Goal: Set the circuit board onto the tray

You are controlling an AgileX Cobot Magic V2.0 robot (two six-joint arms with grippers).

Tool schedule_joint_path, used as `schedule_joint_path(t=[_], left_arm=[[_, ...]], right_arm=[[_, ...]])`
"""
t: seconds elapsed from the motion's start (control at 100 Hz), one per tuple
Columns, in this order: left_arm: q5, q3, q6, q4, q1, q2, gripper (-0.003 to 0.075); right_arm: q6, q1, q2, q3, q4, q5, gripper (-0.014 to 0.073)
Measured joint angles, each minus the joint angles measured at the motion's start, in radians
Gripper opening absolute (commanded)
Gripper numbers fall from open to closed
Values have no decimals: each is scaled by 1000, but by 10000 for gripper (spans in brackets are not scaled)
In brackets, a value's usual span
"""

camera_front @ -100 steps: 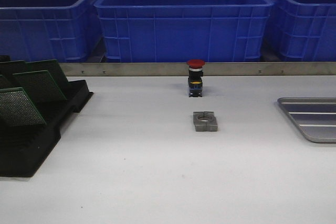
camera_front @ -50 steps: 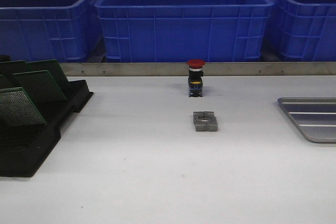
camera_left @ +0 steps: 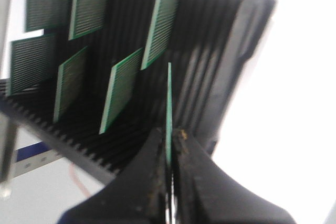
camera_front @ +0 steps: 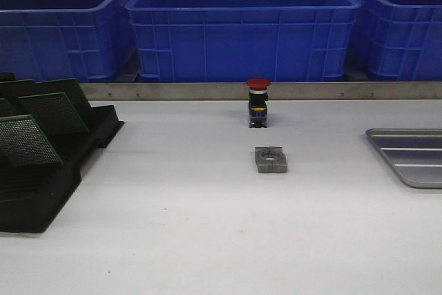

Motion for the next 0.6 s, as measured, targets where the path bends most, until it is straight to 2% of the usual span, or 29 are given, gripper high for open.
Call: schedule_joint_path(t=[0.1, 0.21, 0.6], left_arm=[[80, 2, 10, -95, 0, -14, -20], [110, 9, 66, -216, -33, -14, -20], [89, 11, 186, -591, -296, 78, -20]], right_arm=[[0, 0, 0, 0, 0, 0, -61], [0, 0, 0, 0, 0, 0, -61], [0, 0, 0, 0, 0, 0, -61]])
